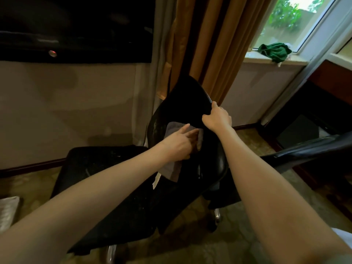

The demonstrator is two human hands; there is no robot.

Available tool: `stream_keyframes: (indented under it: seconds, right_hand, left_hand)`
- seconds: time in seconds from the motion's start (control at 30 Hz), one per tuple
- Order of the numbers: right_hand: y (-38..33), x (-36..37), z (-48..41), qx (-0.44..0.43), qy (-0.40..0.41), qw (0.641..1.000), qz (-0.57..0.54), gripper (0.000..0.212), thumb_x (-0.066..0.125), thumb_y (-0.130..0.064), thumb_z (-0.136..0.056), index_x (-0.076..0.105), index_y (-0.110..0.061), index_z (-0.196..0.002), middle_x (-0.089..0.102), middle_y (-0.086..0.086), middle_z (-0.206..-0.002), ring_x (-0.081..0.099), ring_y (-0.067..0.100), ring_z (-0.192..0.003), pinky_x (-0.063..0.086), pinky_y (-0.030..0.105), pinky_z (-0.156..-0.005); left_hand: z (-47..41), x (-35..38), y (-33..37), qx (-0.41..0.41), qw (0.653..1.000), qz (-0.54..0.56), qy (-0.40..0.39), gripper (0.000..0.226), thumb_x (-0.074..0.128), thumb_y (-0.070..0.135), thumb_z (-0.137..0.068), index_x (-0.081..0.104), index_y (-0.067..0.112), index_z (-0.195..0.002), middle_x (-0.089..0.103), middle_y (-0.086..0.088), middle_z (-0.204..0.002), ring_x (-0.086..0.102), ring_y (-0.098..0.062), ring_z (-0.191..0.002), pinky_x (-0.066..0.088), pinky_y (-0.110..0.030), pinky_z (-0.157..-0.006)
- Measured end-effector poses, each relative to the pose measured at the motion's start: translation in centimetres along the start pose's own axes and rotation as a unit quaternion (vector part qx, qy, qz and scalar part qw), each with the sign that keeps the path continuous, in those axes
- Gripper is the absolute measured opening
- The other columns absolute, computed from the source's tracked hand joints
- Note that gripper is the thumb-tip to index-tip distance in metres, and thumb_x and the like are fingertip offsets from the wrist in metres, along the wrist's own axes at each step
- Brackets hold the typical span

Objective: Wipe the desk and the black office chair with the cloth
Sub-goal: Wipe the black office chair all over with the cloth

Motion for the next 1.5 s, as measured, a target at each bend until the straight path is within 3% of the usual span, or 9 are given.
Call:
stream_keyframes:
  seconds: [0.17,0.37,0.5,0.77,0.83,0.97,1.03,1.23,1.5]
  right_hand:
    - [0.3,-0.1,0.1,0.005,0.006,1.0,-0.012,0.071,0.047,-0.022,-0.09,0.012,-0.013,-0.151,0.043,0.015,-0.139,0.043,0.034,-0.126,0.034,0.046,-0.106]
    - [0.1,-0.1,0.5,0.0,0.014,1.0,-0.021,0.068,0.048,-0.022,-0.087,0.02,-0.013,-0.149,0.049,0.015,-0.133,0.047,0.035,-0.122,0.036,0.048,-0.104]
    - [-0.1,-0.2,0.8,-0.001,0.01,0.999,-0.032,0.067,0.048,-0.022,-0.087,0.021,-0.014,-0.148,0.05,0.015,-0.132,0.047,0.035,-0.12,0.036,0.048,-0.104]
    - [-0.5,-0.4,1.0,0.0,0.012,0.999,-0.05,0.062,0.049,-0.025,-0.086,0.029,-0.015,-0.144,0.054,0.013,-0.127,0.05,0.034,-0.116,0.039,0.049,-0.101]
    - [-0.6,-0.3,0.9,-0.002,0.01,0.999,-0.046,0.064,0.049,-0.025,-0.088,0.026,-0.015,-0.146,0.053,0.013,-0.129,0.049,0.034,-0.118,0.039,0.048,-0.102]
    - [-0.3,-0.2,0.4,0.001,0.009,0.999,-0.034,0.069,0.047,-0.026,-0.091,0.015,-0.015,-0.15,0.049,0.014,-0.133,0.049,0.033,-0.119,0.041,0.047,-0.1]
    - [-0.4,-0.1,0.1,0.003,0.014,0.999,-0.035,0.068,0.047,-0.026,-0.091,0.015,-0.015,-0.15,0.049,0.014,-0.133,0.05,0.033,-0.118,0.043,0.047,-0.098]
    - [0.2,0.0,-0.3,0.02,0.021,0.996,-0.088,0.058,0.046,-0.033,-0.097,0.026,-0.01,-0.146,0.047,0.017,-0.137,0.047,0.034,-0.123,0.04,0.04,-0.097]
    - [0.4,0.1,-0.4,-0.001,-0.002,0.994,-0.113,0.068,0.05,-0.022,-0.094,0.015,-0.013,-0.151,0.038,0.015,-0.146,0.04,0.032,-0.13,0.039,0.041,-0.104]
  left_hand:
    - [1.9,-1.1,2.3,0.015,0.994,-0.087,0.061,0.041,0.049,0.043,-0.089,0.065,0.021,-0.119,0.056,-0.001,-0.134,0.033,-0.021,-0.139,0.009,-0.047,-0.113]
    - [4.4,-1.6,4.7,0.025,0.993,-0.088,0.08,0.04,0.061,0.041,-0.082,0.067,0.02,-0.116,0.059,0.0,-0.131,0.034,-0.021,-0.138,0.001,-0.055,-0.105]
    - [6.0,0.8,5.5,0.036,0.999,-0.023,0.032,0.051,0.034,0.029,-0.099,0.025,0.014,-0.147,0.014,-0.004,-0.158,-0.007,-0.02,-0.146,-0.026,-0.055,-0.098]
    - [8.2,2.8,5.7,0.048,0.989,0.133,0.04,0.059,0.037,0.029,-0.1,0.009,0.019,-0.15,-0.001,0.003,-0.159,0.001,-0.014,-0.146,-0.001,-0.044,-0.117]
    - [8.4,3.3,4.2,-0.047,0.922,0.365,0.124,0.057,0.041,0.022,-0.099,0.014,0.021,-0.149,0.002,0.007,-0.158,0.015,-0.013,-0.144,0.016,-0.03,-0.116]
    - [8.4,3.4,0.2,-0.257,0.551,0.752,0.252,0.042,0.035,0.012,-0.101,0.035,0.009,-0.143,0.041,-0.004,-0.144,0.04,-0.02,-0.133,0.035,-0.022,-0.102]
    - [7.0,2.6,-1.1,-0.287,0.466,0.796,0.258,0.038,0.033,0.018,-0.102,0.043,0.008,-0.137,0.054,-0.009,-0.13,0.048,-0.024,-0.124,0.038,-0.03,-0.1]
    - [1.5,-2.4,2.0,-0.212,0.625,0.696,0.284,0.044,0.037,0.021,-0.1,0.035,0.007,-0.142,0.044,-0.01,-0.141,0.04,-0.02,-0.131,0.03,-0.025,-0.105]
    - [0.9,-0.8,4.9,-0.196,0.649,0.688,0.257,0.054,0.031,0.027,-0.102,0.005,0.021,-0.15,0.007,0.004,-0.158,0.004,-0.01,-0.145,0.007,-0.033,-0.12]
Point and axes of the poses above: each hand's wrist, its own z-axis away from the middle knuckle, its own x-axis out of the palm, y = z × x, the point moved 6 cm from there along -z, towards the middle knuckle
